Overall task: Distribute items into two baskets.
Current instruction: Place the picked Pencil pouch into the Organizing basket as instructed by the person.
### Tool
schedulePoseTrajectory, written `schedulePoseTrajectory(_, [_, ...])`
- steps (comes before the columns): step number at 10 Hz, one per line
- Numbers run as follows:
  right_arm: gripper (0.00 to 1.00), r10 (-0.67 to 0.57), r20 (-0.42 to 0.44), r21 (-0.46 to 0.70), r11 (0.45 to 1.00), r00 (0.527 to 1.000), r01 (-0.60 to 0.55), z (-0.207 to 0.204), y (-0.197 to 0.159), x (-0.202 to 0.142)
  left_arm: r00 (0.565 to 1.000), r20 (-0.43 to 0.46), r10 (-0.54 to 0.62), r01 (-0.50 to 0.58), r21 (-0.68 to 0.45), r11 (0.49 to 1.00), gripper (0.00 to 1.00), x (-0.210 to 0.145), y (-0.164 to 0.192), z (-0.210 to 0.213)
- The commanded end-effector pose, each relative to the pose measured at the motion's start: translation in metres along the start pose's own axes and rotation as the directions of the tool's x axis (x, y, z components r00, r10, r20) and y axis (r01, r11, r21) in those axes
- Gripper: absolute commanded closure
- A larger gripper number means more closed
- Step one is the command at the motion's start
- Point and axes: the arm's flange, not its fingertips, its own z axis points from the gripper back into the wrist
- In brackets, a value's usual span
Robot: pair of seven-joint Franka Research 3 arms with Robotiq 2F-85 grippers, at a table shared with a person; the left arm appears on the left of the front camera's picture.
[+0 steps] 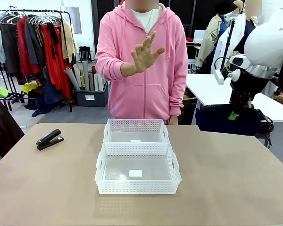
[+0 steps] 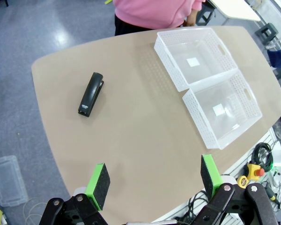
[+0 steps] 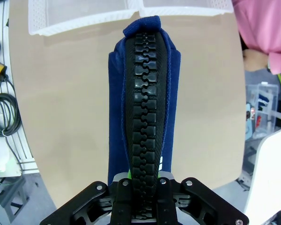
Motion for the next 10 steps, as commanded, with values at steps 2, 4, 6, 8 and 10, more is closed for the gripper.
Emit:
schedulePoseTrajectory(2, [1.00,0.000,0.002,-0.015,1.000,1.000,0.000,0.0023,0.0021,-0.0016,1.000,-0.002,0.001,-0.001,0.004,1.000,0.00,-0.0004,0.0001,-0.0003])
schedulePoseTrajectory(4, [1.00,0.000,0.002,-0.015,1.000,1.000,0.000,0.0023,0.0021,-0.0016,1.000,-0.002,0.001,-0.001,0.004,1.000,0.00,-0.0004,0.0001,-0.0003])
schedulePoseTrajectory(6, [1.00,0.000,0.002,-0.015,1.000,1.000,0.000,0.0023,0.0021,-0.0016,1.000,-0.002,0.001,-0.001,0.004,1.000,0.00,-0.0004,0.0001,-0.0003])
schedulePoseTrajectory(8, [1.00,0.000,0.002,-0.015,1.000,1.000,0.000,0.0023,0.0021,-0.0016,1.000,-0.002,0.001,-0.001,0.004,1.000,0.00,-0.0004,0.0001,-0.0003])
schedulePoseTrajectory(10, [1.00,0.000,0.002,-0.015,1.000,1.000,0.000,0.0023,0.0021,-0.0016,1.000,-0.002,0.001,-0.001,0.004,1.000,0.00,-0.0004,0.0001,-0.0003])
